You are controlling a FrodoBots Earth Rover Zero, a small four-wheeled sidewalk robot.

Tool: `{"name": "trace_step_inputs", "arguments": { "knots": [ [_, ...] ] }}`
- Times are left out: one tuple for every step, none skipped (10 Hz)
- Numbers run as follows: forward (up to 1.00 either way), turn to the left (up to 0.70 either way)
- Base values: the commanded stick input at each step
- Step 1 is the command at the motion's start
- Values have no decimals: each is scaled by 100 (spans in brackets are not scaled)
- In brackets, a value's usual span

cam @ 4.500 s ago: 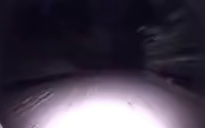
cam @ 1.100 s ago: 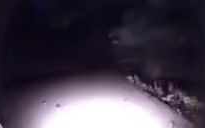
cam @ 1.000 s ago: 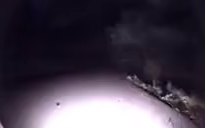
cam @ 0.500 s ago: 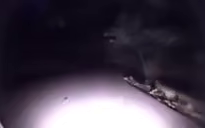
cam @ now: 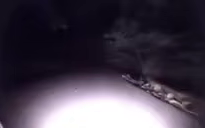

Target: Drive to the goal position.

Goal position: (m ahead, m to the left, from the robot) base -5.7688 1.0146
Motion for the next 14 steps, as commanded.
{"name": "trace_step_inputs", "arguments": {
  "knots": [
    [-100,0],
    [-100,0],
    [-100,0],
    [-100,-10],
    [-100,-21],
    [-100,-27],
    [-100,-27],
    [-100,-27],
    [-100,-27],
    [-100,-27],
    [-100,-17],
    [-100,0],
    [-100,0],
    [-100,0]
  ]
}}
